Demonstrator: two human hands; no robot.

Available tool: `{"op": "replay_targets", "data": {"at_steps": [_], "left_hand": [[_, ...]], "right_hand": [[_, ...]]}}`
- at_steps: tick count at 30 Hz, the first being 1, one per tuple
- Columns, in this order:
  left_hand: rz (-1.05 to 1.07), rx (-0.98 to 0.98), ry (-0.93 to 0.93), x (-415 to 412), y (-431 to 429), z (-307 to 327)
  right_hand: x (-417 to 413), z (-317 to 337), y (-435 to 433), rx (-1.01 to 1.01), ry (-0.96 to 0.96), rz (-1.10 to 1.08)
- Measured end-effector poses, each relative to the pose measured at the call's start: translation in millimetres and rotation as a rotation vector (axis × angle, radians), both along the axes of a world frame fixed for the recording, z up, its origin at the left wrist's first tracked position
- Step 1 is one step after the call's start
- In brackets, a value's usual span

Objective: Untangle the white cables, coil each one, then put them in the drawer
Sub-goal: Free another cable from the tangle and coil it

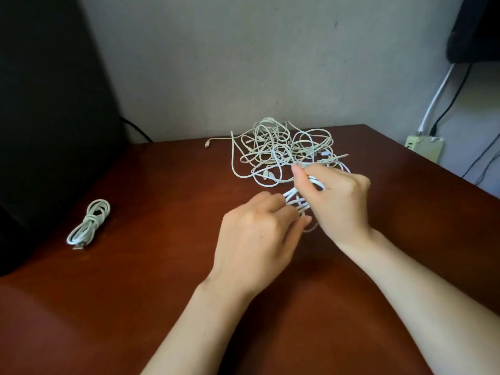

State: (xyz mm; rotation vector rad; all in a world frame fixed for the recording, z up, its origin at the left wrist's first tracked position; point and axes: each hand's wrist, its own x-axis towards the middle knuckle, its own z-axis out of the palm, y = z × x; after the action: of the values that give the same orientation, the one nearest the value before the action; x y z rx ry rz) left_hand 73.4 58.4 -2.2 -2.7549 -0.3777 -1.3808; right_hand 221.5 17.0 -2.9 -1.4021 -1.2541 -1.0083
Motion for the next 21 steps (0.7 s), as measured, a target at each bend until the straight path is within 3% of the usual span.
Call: {"op": "replay_targets", "data": {"at_steps": [3,10,14,21], "left_hand": [[-0.043,0.004,-0.059,-3.4,6.3,1.9],[-0.024,-0.204,-0.108,-9.9,15.1,7.1],[-0.023,-0.287,-0.15,-11.6,21.4,6.4],[-0.059,-0.206,-0.092,-8.6,10.9,3.9]], "right_hand": [[-1.7,-1.8,1.1,-0.031,-0.063,0.036],[-2.5,-1.7,-1.0,-0.093,-0.079,0.152],[-7.0,0.0,-1.7,-0.138,0.019,0.232],[-4.8,0.5,-4.0,-0.07,0.284,0.157]]}}
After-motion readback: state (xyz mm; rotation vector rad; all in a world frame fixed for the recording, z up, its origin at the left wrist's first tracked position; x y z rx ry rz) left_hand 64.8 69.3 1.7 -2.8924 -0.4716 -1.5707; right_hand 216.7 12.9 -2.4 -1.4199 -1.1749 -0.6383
